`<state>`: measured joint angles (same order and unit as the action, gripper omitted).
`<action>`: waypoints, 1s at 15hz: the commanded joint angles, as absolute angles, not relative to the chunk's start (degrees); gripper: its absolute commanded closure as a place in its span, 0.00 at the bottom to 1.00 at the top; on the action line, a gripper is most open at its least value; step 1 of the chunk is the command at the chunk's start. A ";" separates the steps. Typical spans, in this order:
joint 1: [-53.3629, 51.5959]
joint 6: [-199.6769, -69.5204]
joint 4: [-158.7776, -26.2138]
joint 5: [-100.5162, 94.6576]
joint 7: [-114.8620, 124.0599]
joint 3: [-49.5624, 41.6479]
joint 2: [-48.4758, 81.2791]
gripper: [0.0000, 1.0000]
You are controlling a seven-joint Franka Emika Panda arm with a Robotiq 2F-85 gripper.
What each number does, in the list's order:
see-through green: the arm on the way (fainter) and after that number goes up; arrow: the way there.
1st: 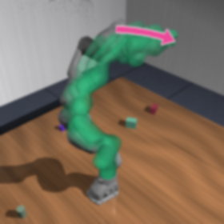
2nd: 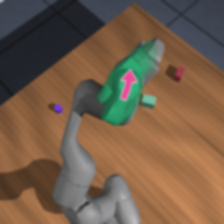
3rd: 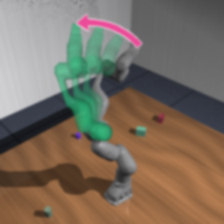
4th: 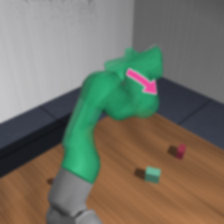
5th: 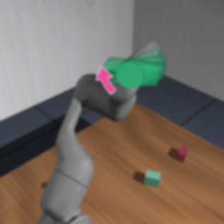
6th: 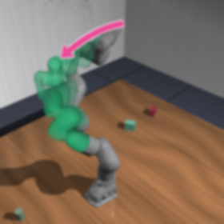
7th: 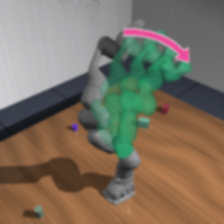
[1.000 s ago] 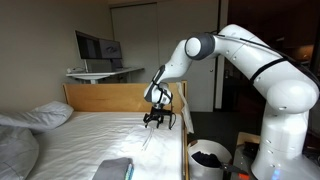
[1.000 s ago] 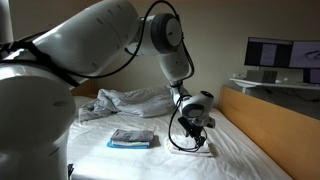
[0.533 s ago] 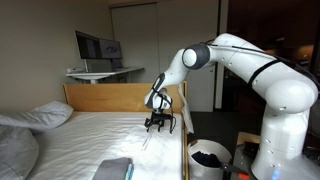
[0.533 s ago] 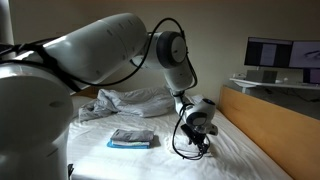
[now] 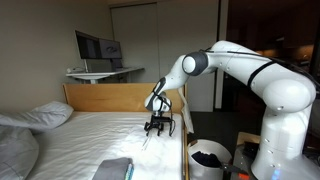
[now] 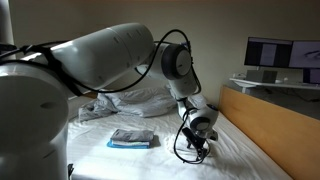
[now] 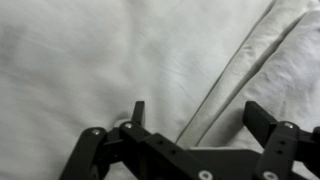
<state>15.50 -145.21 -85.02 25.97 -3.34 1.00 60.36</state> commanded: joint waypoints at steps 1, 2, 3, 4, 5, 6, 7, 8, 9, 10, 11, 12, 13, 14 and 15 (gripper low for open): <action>16.52 -142.77 -82.00 24.59 -3.58 4.14 62.13 0.00; 15.82 -142.87 -81.31 24.46 -3.23 4.49 62.58 0.00; 15.42 -143.04 -80.76 24.31 -3.06 4.74 63.04 0.00; 15.24 -142.74 -80.36 24.21 -2.80 4.96 63.33 0.00; 14.95 -142.65 -79.97 24.13 -2.52 5.01 63.57 0.00; 14.57 -142.32 -79.83 23.97 -2.05 4.83 63.62 0.00; 14.35 -142.06 -79.62 23.84 -1.86 4.73 63.80 0.00; 14.13 -141.87 -79.48 23.68 -1.65 4.56 63.89 0.00; 14.01 -141.65 -79.31 23.47 -1.61 4.47 63.98 0.00; 13.87 -141.43 -79.18 23.13 -1.44 4.29 64.01 0.00; 13.51 -141.50 -77.54 22.82 -1.18 4.23 65.68 0.00; 13.92 -141.50 -77.47 22.68 -1.32 3.97 66.01 0.00; 13.94 -140.97 -76.78 22.35 -1.23 3.78 66.63 0.00; 13.89 -141.02 -76.23 22.02 -1.22 3.54 67.37 0.00; 13.89 -140.69 -75.53 21.83 -1.06 3.33 68.00 0.00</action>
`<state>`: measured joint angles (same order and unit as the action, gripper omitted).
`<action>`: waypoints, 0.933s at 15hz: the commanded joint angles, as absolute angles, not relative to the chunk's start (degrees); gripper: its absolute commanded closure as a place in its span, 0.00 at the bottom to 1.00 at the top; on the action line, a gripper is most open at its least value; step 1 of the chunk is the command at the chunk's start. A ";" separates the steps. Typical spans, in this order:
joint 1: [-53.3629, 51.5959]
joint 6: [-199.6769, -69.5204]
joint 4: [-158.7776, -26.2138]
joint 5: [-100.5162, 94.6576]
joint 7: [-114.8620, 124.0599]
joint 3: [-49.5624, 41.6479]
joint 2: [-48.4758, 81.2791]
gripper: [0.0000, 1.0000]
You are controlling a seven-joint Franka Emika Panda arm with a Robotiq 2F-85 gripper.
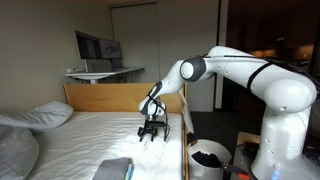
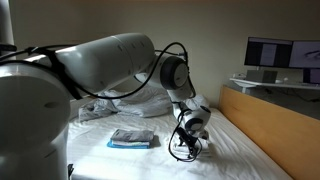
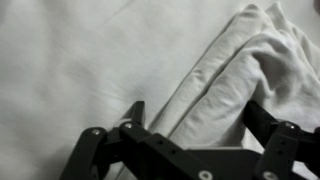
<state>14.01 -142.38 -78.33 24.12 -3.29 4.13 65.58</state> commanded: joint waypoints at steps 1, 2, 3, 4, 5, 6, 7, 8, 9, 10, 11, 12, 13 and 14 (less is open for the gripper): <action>14.03 -140.24 -74.88 21.74 -1.19 3.33 68.62 0.00; 14.09 -139.82 -74.21 21.70 -1.28 3.34 69.07 0.00; 14.18 -139.53 -73.57 21.75 -1.61 3.54 69.40 0.00; 14.25 -139.08 -73.01 21.77 -1.92 3.73 69.60 0.00; 14.22 -139.07 -72.73 21.95 -2.34 4.14 69.44 0.00; 14.15 -138.97 -72.38 22.04 -2.55 4.40 69.41 0.00; 13.85 -139.67 -72.37 22.44 -2.83 5.14 68.96 0.00; 13.62 -139.95 -72.16 22.60 -2.87 5.61 68.83 0.00; 13.65 -140.10 -71.99 22.67 -3.15 6.02 68.70 0.00; 13.84 -139.99 -71.62 22.71 -3.48 6.40 68.85 0.00; 13.68 -139.79 -71.35 22.54 -3.37 6.39 69.15 0.00; 13.59 -139.82 -71.44 22.50 -3.40 6.35 69.13 0.00; 13.39 -140.00 -71.61 22.36 -3.25 6.11 69.09 0.00; 12.71 -140.66 -71.75 22.50 -2.12 5.97 68.90 0.00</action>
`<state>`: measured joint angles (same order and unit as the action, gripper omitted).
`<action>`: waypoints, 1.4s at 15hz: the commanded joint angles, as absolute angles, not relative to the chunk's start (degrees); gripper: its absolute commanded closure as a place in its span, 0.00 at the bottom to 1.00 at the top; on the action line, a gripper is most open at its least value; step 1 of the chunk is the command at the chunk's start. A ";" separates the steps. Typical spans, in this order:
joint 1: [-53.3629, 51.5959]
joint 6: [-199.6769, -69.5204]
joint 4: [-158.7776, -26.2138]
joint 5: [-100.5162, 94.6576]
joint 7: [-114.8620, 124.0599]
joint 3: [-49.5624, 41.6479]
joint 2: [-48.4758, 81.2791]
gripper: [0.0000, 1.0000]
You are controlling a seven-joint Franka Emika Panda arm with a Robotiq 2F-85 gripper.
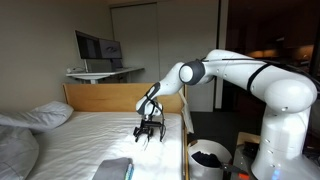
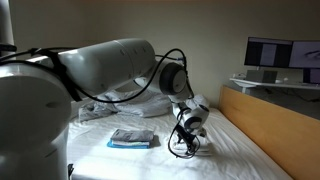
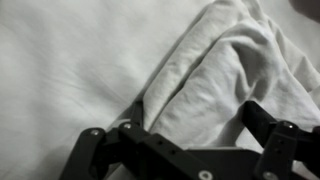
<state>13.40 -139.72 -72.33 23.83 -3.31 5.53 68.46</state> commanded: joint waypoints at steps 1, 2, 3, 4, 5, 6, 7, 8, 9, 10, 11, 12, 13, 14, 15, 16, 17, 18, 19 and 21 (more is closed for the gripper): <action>13.29 -140.89 -72.49 23.42 -1.94 6.63 68.08 0.00; 13.84 -140.83 -73.30 23.96 -2.20 7.19 67.12 0.00; 15.53 -140.59 -74.91 25.24 -3.50 8.63 65.31 0.00; 14.09 -140.14 -71.97 23.23 -2.86 6.73 68.53 0.00; 14.51 -140.11 -71.98 23.49 -2.94 7.20 68.19 0.00; 14.79 -140.05 -71.99 23.62 -2.99 7.51 67.86 0.00; 15.00 -139.97 -71.91 23.70 -3.02 7.75 67.72 0.00; 15.07 -139.97 -71.92 23.73 -3.04 7.86 67.66 0.00; 15.07 -139.97 -71.94 23.74 -3.04 7.88 67.66 0.00; 15.07 -139.97 -71.96 23.74 -3.04 7.88 67.66 0.00; 16.13 -139.09 -71.42 24.87 -3.93 9.42 68.60 0.00; 17.25 -138.33 -70.95 26.29 -4.49 11.05 69.57 0.00; 18.49 -138.00 -70.54 28.01 -4.89 12.74 70.76 0.00; 19.44 -137.52 -69.93 29.43 -5.03 14.04 72.07 0.00; 20.29 -137.56 -70.04 30.74 -5.08 14.97 73.18 0.00; 21.40 -137.69 -69.64 32.18 -5.62 16.19 74.50 0.00; 22.68 -138.53 -69.77 33.91 -6.58 17.60 75.47 0.00; 24.00 -139.14 -69.60 35.80 -7.71 18.95 76.46 0.00; 25.23 -139.05 -69.73 37.78 -8.58 19.92 76.93 0.00; 28.57 -140.19 -70.02 41.13 -11.85 23.30 78.08 0.00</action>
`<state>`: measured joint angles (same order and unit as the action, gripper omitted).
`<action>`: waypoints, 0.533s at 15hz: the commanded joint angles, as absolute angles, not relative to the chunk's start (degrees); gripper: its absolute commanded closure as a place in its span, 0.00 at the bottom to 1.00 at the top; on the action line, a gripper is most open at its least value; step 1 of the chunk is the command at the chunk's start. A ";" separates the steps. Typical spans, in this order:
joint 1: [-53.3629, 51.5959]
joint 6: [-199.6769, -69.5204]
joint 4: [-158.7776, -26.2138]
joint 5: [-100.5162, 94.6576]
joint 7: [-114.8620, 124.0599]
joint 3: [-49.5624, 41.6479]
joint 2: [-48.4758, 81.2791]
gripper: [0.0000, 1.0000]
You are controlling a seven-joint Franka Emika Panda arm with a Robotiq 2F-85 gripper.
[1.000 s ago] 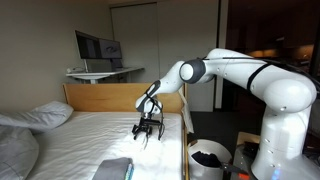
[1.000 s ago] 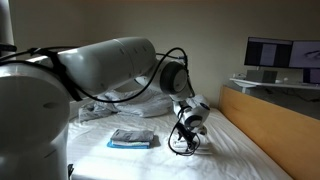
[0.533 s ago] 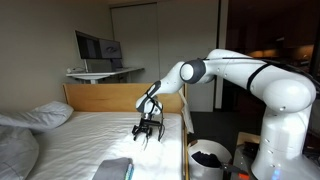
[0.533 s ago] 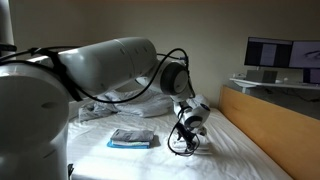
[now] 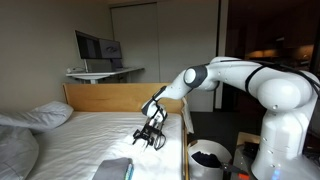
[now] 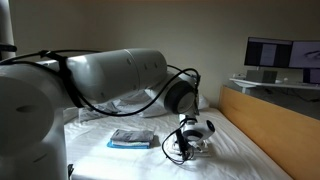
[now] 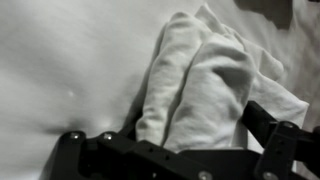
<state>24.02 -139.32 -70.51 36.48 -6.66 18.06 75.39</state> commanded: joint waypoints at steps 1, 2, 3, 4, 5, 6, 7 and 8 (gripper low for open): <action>29.81 -140.02 -69.91 42.51 -13.43 24.62 78.64 0.00; 31.53 -140.45 -69.86 43.99 -15.98 26.58 79.40 0.19; 32.77 -140.07 -69.61 44.89 -17.95 27.95 80.10 0.26; 34.02 -139.67 -69.62 45.37 -20.19 29.15 80.65 0.32; 35.40 -139.62 -70.36 45.94 -22.46 30.34 80.88 0.39; 36.49 -138.85 -70.39 45.96 -23.88 31.11 81.25 0.46; 37.64 -138.23 -70.77 45.82 -25.08 31.81 81.45 0.52; 38.33 -137.28 -70.66 45.25 -25.44 31.98 81.74 0.60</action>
<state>35.35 -138.90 -70.58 43.81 -20.20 29.19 80.12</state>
